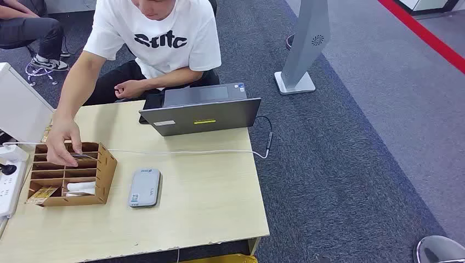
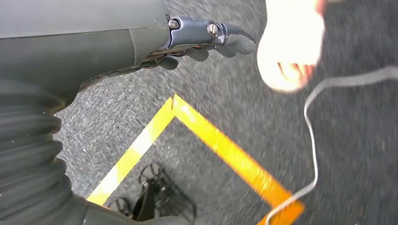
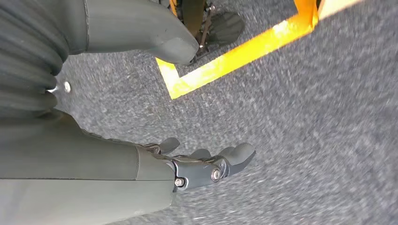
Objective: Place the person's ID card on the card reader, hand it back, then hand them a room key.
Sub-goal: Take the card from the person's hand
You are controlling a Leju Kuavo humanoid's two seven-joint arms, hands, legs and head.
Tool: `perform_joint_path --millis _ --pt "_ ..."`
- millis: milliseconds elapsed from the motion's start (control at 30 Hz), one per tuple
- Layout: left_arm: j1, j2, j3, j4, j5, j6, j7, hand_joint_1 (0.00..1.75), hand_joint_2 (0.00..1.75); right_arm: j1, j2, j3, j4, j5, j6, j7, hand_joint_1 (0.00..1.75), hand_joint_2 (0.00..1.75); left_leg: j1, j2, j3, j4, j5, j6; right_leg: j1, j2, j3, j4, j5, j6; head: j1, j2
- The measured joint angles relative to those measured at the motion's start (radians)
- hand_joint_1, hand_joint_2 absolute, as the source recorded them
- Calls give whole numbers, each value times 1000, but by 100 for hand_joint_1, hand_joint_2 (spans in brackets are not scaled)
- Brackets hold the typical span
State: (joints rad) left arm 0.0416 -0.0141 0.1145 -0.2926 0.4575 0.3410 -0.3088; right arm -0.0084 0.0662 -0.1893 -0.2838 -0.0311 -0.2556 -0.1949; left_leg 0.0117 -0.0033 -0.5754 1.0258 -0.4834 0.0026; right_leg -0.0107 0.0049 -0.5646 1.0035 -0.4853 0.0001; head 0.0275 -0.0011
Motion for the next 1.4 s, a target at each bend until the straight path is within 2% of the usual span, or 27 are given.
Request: perform_joint_path --millis 33,67,167,200,300,400,467,533,633,700,767,867,1067,1200,1400 --pt "-5 0 12 5 22 29 -12 0 175 -3 0 -16 5 -8 -14 1 0 175 0 0 0 0 0 0 0 0 0 0 0 0 0 0" --pt "-10 -1 26 10 47 62 -24 0 175 -7 1 -34 12 -16 -29 2 0 131 0 0 0 0 0 0 0 0 0 0 0 0 0 0" --pt "-43 -1 114 56 202 265 -125 0 175 -30 6 -131 47 -53 -156 46 0 131 0 0 0 0 0 0 0 0 0 0 0 0 0 0" --pt "-51 3 141 80 249 312 -174 0 175 -35 7 -148 55 -48 -212 88 0 175 0 0 0 0 0 0 0 0 0 0 0 0 0 0" --pt "-58 41 204 151 359 350 -322 0 175 -38 8 -157 68 -9 -338 247 0 175 1 0 0 0 0 0 1 0 0 0 -1 -1 0 0" --pt "-40 107 251 153 327 355 -382 0 175 -31 12 -159 76 17 -368 323 0 175 3 1 1 1 -1 -2 3 1 -4 0 -1 -3 1 0" --pt "-34 91 348 20 103 358 -391 0 175 -27 19 -159 81 44 -366 336 0 175 0 -3 -1 1 2 0 0 -3 -8 0 -2 -2 -2 0" --pt "-41 31 522 -180 -269 360 -395 0 175 -28 28 -158 85 72 -353 329 0 175 -1 -6 -5 -1 4 -1 -1 -6 -8 1 -1 -3 -3 0" --pt "-20 -70 769 -508 -810 362 -395 0 175 -30 39 -146 86 118 -317 294 0 175 2 15 -5 -1 -1 -6 2 14 -5 1 4 -7 3 0" --pt "14 -128 844 -756 -932 363 -394 0 175 -23 43 -134 88 149 -295 266 0 175 1 23 -4 0 -3 -4 2 22 -5 1 4 -5 -2 0" --pt "51 -180 858 -995 -880 363 -394 0 175 -20 44 -122 89 174 -284 249 0 175 0 20 -4 0 -4 -3 1 20 -5 1 3 -4 -3 0" --pt "107 -237 835 -1311 -805 362 -395 0 175 -24 45 -112 91 191 -282 256 0 175 0 14 -4 1 -5 -1 1 15 -3 0 1 -1 0 0" --pt "171 -288 734 -1719 -839 360 -395 0 175 -26 49 -101 92 207 -279 329 0 175 1 8 -5 2 -5 0 1 7 0 0 -1 0 1 0" --pt "192 -303 698 -1850 -864 360 -395 0 175 -26 56 -100 92 221 -266 344 0 175 1 8 -4 1 -5 0 1 8 1 0 -2 0 1 0" --pt "256 -318 618 -1895 -837 359 -394 0 175 -27 67 -101 92 244 -257 331 0 175 1 6 -4 1 -5 0 1 6 1 0 -3 -1 0 0"
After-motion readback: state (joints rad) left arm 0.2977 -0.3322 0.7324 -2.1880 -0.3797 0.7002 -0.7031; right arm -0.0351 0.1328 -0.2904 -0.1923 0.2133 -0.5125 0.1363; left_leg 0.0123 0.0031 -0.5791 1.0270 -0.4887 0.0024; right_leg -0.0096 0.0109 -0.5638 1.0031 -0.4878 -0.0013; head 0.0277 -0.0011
